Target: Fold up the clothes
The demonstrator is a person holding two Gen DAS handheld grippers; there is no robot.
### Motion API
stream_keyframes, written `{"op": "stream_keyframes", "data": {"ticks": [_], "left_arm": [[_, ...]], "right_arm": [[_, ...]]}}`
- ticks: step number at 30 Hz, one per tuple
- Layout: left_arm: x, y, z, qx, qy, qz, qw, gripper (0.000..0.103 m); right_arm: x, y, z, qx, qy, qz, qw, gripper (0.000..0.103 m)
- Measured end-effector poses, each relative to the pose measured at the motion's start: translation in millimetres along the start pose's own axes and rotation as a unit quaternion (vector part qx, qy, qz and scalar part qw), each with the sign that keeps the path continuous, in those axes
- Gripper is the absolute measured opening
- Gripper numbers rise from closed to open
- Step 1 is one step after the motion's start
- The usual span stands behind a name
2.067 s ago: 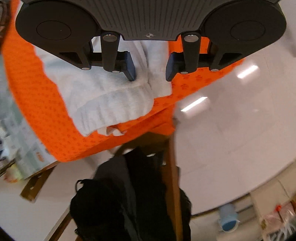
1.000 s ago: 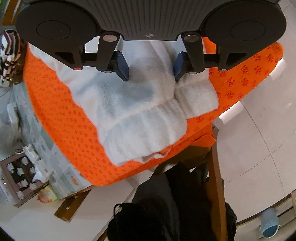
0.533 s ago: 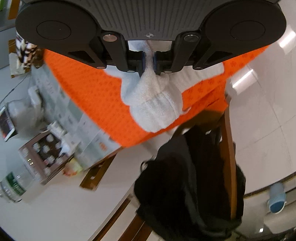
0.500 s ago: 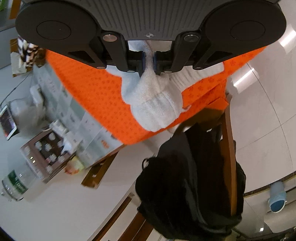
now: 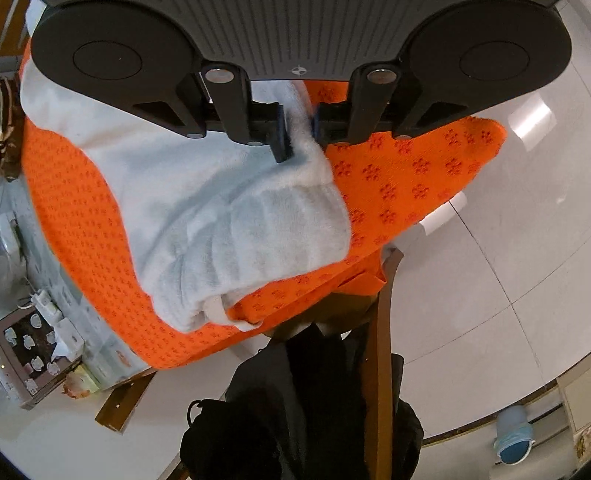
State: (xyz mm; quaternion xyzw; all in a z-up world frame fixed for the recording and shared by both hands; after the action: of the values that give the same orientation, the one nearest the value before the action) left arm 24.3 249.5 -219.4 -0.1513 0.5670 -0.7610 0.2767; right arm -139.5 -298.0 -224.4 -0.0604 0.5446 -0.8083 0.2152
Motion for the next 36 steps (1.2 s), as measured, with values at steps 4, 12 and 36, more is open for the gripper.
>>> {"op": "stream_keyframes", "data": {"ticks": [4, 12, 36], "left_arm": [[-3.2, -20.6, 7.3, 0.002, 0.021, 0.017, 0.9996, 0.026], [-8.8, -92.2, 37.6, -0.010, 0.074, 0.139, 0.9874, 0.038], [50.8, -1.3, 256.6, 0.016, 0.357, 0.041, 0.9330, 0.044]], "right_arm": [[-2.2, 8.9, -1.7, -0.003, 0.000, -0.005, 1.000, 0.010], [-8.0, -2.2, 5.2, 0.000, 0.029, 0.001, 1.000, 0.010], [45.3, -44.9, 98.2, -0.097, 0.335, 0.072, 0.934, 0.038]]}}
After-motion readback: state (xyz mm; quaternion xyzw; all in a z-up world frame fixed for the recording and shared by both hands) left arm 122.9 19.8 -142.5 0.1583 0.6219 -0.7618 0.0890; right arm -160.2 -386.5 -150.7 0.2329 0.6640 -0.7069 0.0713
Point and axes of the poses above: each gripper's, at about its wrist camera, not at the fingertips, and y roughly the way its jaws point, z to its right, x to its underside, the point moved 8 cm from there along y, roughly the way its jaws point, and after that the axes turned 14 degrees about -z, right-handed, at the moved point
